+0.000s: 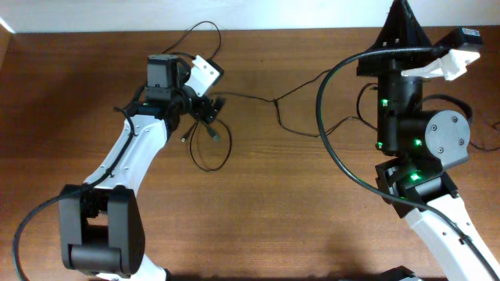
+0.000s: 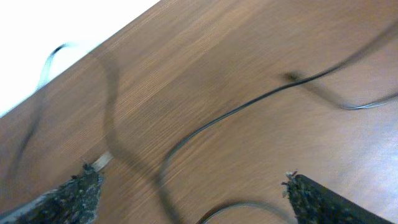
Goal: Untangle cables
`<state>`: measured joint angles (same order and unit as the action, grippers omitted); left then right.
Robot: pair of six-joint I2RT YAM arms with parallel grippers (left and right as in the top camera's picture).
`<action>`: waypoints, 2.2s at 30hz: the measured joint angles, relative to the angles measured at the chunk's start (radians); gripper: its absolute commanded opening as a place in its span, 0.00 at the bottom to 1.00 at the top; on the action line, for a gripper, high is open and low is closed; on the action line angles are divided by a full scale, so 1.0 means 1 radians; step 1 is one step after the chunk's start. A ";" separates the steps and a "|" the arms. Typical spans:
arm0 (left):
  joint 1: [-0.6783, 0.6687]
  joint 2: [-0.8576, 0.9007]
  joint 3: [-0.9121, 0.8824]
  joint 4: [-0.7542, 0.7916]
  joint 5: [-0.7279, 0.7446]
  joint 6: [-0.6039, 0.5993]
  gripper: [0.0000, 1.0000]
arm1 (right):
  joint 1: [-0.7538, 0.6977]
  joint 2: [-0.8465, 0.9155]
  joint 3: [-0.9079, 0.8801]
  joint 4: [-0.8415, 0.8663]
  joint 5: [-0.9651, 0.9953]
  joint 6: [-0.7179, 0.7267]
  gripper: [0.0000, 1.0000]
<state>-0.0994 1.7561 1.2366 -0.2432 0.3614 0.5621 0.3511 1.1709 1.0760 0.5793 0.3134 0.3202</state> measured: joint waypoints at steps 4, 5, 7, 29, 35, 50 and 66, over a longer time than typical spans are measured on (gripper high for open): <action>-0.012 0.000 0.000 -0.003 0.192 0.098 0.99 | 0.000 0.000 0.000 0.041 -0.007 0.037 0.04; -0.015 0.000 0.000 -0.004 0.217 0.114 0.99 | 0.000 0.000 0.000 0.053 -0.014 0.051 0.04; -0.017 0.000 0.000 -0.004 0.250 0.137 1.00 | 0.000 0.000 0.000 0.088 -0.043 0.101 0.04; -0.091 0.269 -0.004 0.322 0.110 0.183 0.99 | 0.000 0.001 0.000 0.372 -0.351 0.604 0.04; -0.091 0.315 -0.005 0.457 -0.062 0.182 0.99 | 0.000 0.001 0.000 0.372 -0.387 0.627 0.04; -0.090 0.453 -0.004 0.689 -0.464 0.068 0.99 | 0.000 0.001 0.000 0.356 -0.410 0.640 0.04; -0.088 0.448 -0.005 0.605 -0.629 0.036 0.00 | 0.000 0.001 0.000 0.188 -0.299 0.518 0.04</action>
<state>-0.1875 2.2044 1.2320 0.3614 -0.2672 0.5980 0.3511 1.1717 1.0760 0.7670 0.0147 0.8387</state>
